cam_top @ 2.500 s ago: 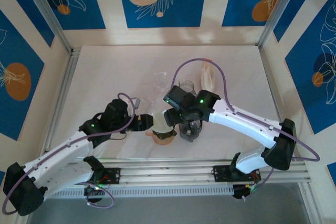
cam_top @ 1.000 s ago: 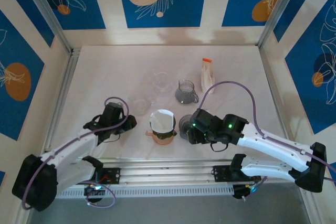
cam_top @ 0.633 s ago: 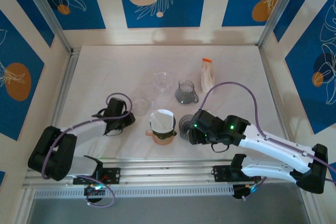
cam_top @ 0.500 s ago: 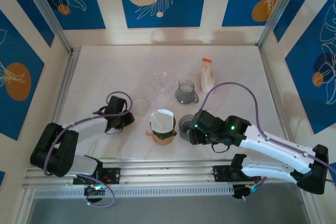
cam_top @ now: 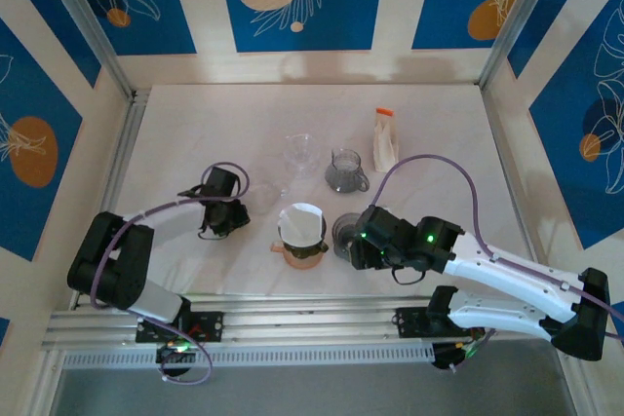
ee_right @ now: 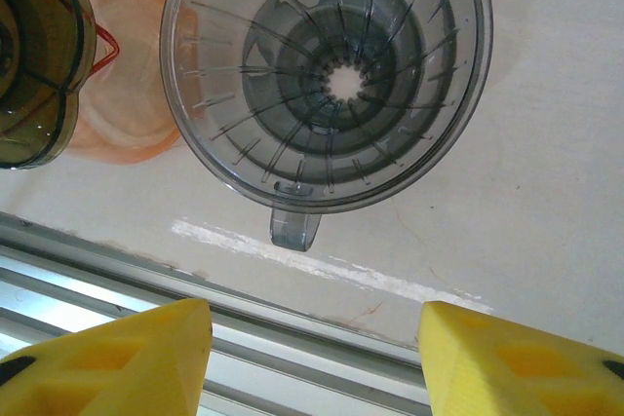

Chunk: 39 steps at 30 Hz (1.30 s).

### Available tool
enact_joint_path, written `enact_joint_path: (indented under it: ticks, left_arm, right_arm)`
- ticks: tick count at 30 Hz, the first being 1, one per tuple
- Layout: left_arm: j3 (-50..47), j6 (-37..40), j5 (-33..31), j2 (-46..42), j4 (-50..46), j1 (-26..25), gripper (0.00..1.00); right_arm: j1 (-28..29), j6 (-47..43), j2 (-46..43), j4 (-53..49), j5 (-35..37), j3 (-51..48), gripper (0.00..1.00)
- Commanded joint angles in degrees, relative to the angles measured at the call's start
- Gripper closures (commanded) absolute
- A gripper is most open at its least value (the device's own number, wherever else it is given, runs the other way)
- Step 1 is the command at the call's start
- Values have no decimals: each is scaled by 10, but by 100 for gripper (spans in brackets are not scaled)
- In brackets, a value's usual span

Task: Place the coffee filter in the dripper

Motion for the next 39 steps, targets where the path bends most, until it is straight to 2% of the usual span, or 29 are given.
enact_joint_path:
  ticks: [1,4,8,10,16,23,26,34,39]
  left_arm:
    - [22,1,30,61,264,-9,77]
    - [35,2,26,50,216,-10,77]
    - [66,4,23,55,124,-10,89]
    - [68,3,27,53,102,-12,91]
    - [47,3,15,20,84,-17,91]
    - [38,15,-50,-82,32,-18,88]
    - [47,28,-63,-86,19,-17,86]
    - [74,35,-45,-9,64,-17,85]
    - [71,39,-30,8,130,-17,80]
  right_arm:
    - [4,13,-5,3,-6,-8,41]
    - [4,13,-5,5,-6,-9,41]
    - [4,11,-3,10,-9,-12,41]
    - [4,9,-1,10,-10,-10,41]
    - [4,7,0,14,-9,-12,41]
    - [4,9,-7,7,-5,-10,41]
    - [4,10,-9,10,-4,-13,41]
    - [7,12,-14,7,-6,-10,41]
    - [7,20,-29,3,-6,-17,41]
